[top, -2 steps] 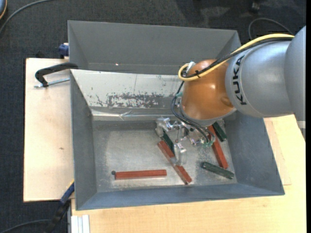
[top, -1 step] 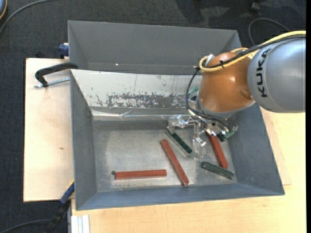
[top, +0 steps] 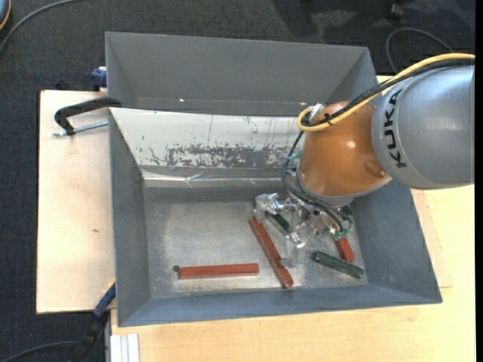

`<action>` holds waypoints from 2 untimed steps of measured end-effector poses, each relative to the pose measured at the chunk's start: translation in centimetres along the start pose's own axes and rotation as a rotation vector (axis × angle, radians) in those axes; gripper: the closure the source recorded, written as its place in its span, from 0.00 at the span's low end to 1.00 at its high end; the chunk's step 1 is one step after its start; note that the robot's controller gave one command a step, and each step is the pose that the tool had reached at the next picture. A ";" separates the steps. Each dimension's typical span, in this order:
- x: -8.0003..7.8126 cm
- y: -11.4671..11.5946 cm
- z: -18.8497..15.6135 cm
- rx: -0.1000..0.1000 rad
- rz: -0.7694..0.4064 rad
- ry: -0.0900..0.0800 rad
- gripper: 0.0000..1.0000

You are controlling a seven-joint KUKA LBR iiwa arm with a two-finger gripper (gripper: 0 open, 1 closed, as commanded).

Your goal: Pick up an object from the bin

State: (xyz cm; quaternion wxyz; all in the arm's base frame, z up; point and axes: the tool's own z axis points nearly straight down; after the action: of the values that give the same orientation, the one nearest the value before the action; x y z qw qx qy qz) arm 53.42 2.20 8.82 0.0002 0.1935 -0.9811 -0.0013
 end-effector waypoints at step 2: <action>-2.0 -5.2 1.7 0.003 -0.225 -0.003 0.00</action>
Offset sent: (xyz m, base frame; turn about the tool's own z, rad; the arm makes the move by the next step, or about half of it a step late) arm 0.0584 0.0185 0.0120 -0.1498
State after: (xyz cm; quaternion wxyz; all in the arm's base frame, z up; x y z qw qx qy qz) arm 57.27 -1.82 7.13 -0.0017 0.3023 -0.9532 0.0000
